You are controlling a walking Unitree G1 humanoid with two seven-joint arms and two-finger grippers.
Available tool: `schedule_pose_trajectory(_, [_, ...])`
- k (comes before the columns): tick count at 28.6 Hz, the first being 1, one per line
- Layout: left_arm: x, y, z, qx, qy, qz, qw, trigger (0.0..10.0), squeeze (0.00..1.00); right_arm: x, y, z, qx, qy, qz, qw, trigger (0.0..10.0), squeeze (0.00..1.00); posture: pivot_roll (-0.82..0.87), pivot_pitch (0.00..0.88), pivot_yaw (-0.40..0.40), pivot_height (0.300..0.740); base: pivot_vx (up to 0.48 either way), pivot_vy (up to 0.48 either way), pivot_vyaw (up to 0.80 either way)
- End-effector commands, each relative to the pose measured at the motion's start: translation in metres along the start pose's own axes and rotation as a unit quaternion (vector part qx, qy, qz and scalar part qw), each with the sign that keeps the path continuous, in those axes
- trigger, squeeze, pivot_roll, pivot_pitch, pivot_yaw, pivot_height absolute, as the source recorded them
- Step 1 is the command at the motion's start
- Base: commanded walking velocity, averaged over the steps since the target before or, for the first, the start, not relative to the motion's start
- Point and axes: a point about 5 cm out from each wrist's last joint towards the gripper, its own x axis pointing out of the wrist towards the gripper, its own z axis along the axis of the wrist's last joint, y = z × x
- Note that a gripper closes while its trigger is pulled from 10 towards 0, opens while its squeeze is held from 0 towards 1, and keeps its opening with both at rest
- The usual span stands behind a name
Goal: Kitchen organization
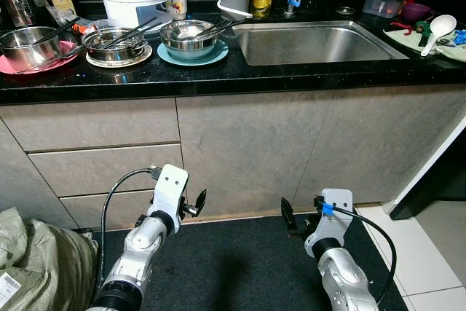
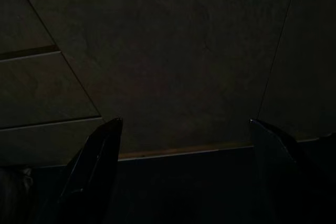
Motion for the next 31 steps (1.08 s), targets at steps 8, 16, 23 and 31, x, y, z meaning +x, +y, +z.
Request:
schedule_pose_trajectory(8, [0.0011, -0.0001, -0.0019, 0.002, 0.009, -0.005, 1.000, 10.0, 0.00, 0.0012, 0.0003, -0.0019, 0.004, 0.007, -0.003, 1.000, 10.0, 0.00, 0.00, 0.000, -0.035, 0.740, 0.000, 0.000, 0.00])
schedule_pose_trajectory(16, [0.0012, 0.0003, -0.0018, 0.003, 0.009, -0.005, 1.000, 10.0, 0.00, 0.0015, 0.0006, -0.0017, 0.005, 0.006, -0.003, 1.000, 10.0, 0.00, 0.00, 0.000, -0.035, 0.740, 0.000, 0.000, 0.00])
schedule_pose_trajectory(23, [0.0011, -0.0002, -0.0018, 0.002, 0.008, -0.006, 1.000, 10.0, 0.00, 0.0012, 0.0003, -0.0016, 0.004, 0.007, -0.002, 1.000, 10.0, 0.00, 0.00, 0.000, -0.036, 0.740, 0.000, 0.000, 0.00])
schedule_pose_trajectory(31, [0.0011, -0.0003, -0.0014, 0.002, 0.007, -0.004, 1.000, 10.0, 0.00, 0.0016, 0.0000, -0.0016, 0.003, 0.007, -0.001, 1.000, 10.0, 0.00, 0.00, 0.000, -0.040, 0.740, 0.000, 0.000, 0.00])
